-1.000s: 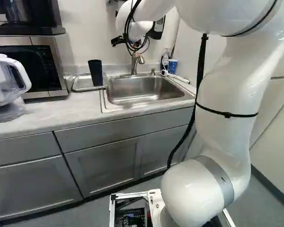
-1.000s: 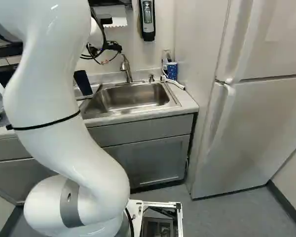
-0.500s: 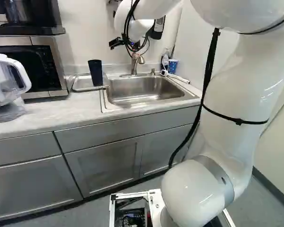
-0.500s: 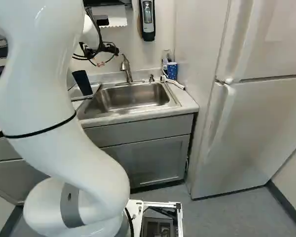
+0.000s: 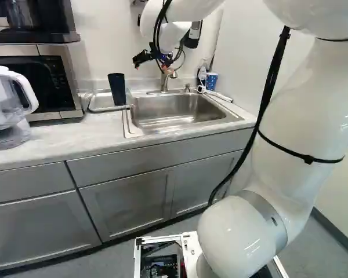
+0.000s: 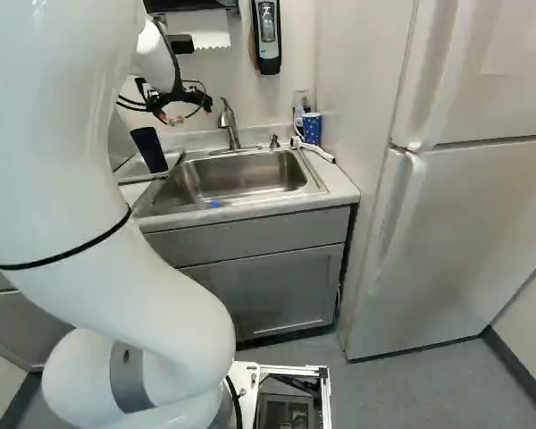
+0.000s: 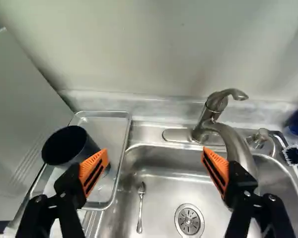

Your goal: Rinse the cup and place it in the tray

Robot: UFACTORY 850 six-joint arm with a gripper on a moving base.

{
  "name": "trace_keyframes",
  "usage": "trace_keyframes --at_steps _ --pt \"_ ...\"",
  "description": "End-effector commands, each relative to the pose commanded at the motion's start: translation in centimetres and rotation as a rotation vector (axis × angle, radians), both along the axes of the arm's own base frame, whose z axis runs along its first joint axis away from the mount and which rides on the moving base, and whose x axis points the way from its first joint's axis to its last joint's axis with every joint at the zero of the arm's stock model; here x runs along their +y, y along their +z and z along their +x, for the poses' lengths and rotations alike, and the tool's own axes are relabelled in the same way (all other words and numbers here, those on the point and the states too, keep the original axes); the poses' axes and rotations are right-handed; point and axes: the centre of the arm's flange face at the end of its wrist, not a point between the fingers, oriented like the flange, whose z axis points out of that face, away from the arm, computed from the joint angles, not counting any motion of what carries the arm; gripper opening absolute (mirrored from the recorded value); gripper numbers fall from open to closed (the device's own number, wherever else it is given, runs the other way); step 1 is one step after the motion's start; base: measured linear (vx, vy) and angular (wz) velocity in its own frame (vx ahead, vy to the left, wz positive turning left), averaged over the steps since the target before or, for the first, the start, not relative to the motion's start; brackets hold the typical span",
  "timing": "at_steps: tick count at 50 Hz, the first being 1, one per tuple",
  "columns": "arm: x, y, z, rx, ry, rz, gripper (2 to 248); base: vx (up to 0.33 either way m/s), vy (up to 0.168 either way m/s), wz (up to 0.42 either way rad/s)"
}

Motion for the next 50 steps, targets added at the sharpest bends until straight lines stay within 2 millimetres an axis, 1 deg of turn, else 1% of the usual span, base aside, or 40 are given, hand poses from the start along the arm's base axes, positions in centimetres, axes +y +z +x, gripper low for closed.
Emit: trace_keyframes --at_steps 12,21,32,50 --pt "-0.2 -0.5 -1.9 0.066 0.013 -0.017 247 0.000 0.000 0.000" --pt "-0.9 -0.9 -3.4 0.117 0.013 -0.030 247 0.000 0.000 0.000" --pt "-2.6 -1.3 -5.2 0.180 -0.002 -0.044 247 0.000 0.000 0.000" --pt "-5.7 -2.0 -7.7 0.281 -0.044 -0.062 247 0.000 0.000 0.000"
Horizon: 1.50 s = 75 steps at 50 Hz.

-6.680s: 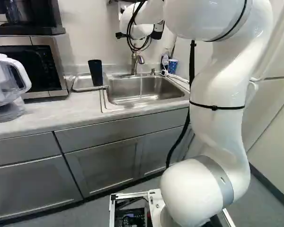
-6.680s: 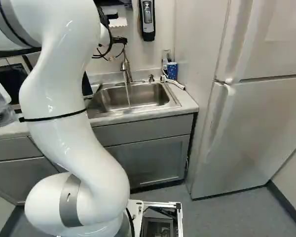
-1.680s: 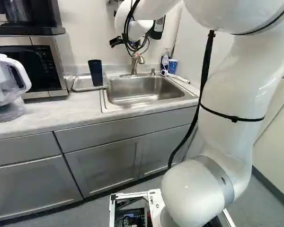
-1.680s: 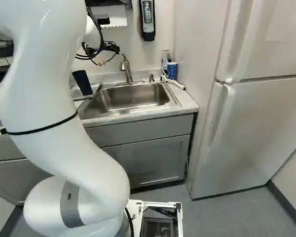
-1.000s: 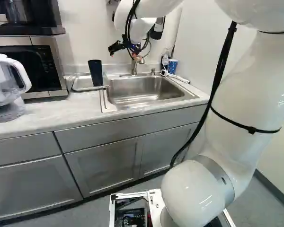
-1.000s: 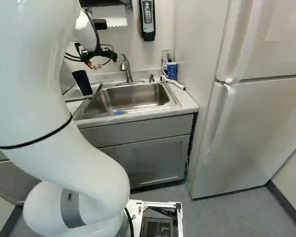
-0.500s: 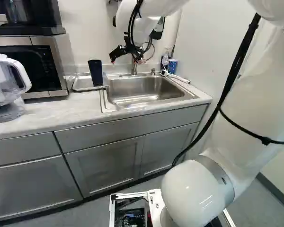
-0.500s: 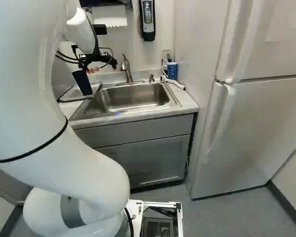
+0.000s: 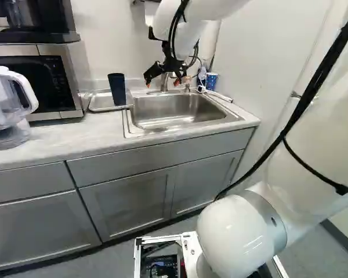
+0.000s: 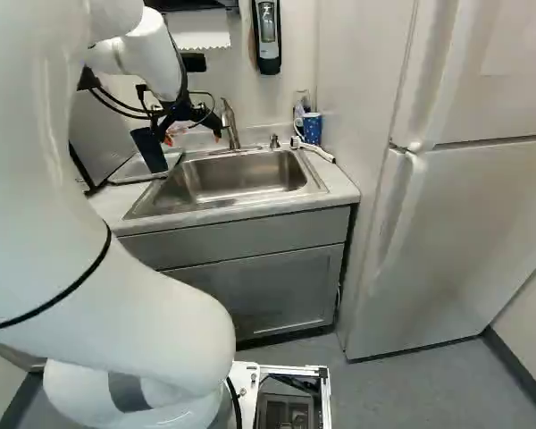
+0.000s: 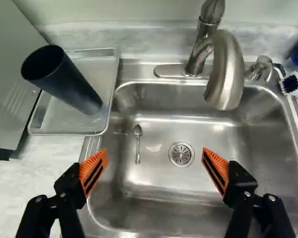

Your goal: Rinse the cup and place it in the tray

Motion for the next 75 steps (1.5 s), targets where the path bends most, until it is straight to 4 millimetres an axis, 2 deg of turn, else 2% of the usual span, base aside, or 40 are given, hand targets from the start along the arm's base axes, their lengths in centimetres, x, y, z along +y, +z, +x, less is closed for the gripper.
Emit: trace_keyframes --at_steps 10,75 --pt "-1.7 -0.1 -0.6 0.016 -0.032 -0.002 247 0.000 0.000 0.000" --pt "-1.7 -0.1 -0.6 0.016 -0.032 -0.002 247 -0.005 0.001 0.005"
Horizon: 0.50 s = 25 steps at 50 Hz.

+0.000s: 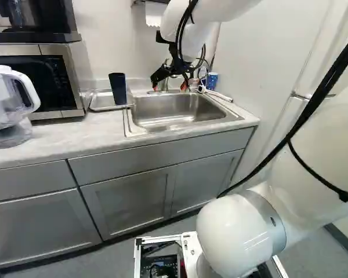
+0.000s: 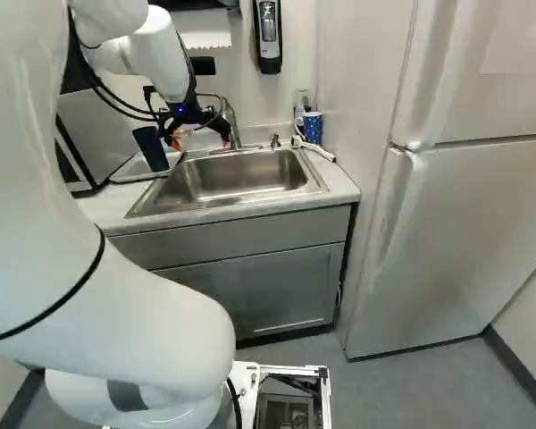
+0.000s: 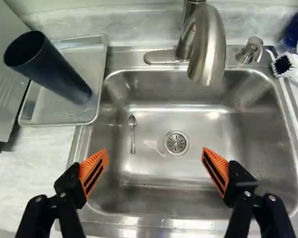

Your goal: Rinse the cup and place it in the tray

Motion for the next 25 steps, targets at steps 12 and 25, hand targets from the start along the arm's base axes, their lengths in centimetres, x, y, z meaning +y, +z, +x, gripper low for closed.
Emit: trace_keyframes --at_steps 12,25 --pt "0.00 0.00 0.00 0.000 0.000 0.000 247 -0.064 0.024 0.113" --pt "0.00 0.00 0.00 0.000 0.000 0.000 247 -0.075 0.021 0.105"
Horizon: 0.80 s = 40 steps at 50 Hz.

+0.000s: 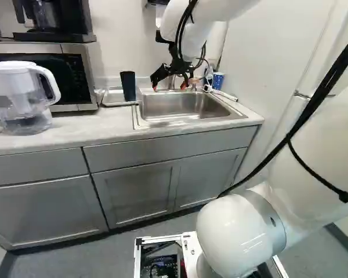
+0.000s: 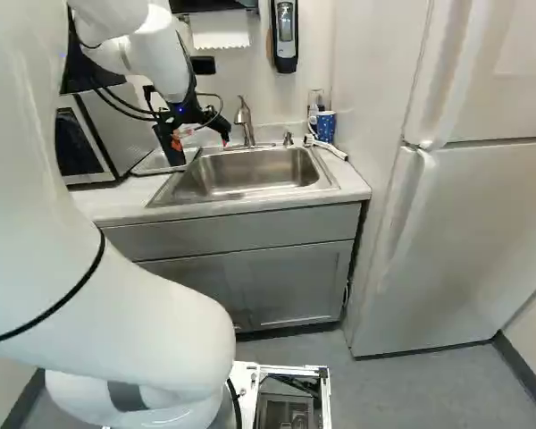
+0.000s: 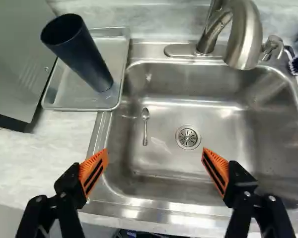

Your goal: Rinse the cup and place it in the tray

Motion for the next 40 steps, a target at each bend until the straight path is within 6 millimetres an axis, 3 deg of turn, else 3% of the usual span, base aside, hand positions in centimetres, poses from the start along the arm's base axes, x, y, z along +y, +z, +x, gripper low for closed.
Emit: trace_keyframes --at_steps 40 --pt "0.00 0.00 0.00 0.000 0.000 0.000 247 -0.129 -0.022 0.017"
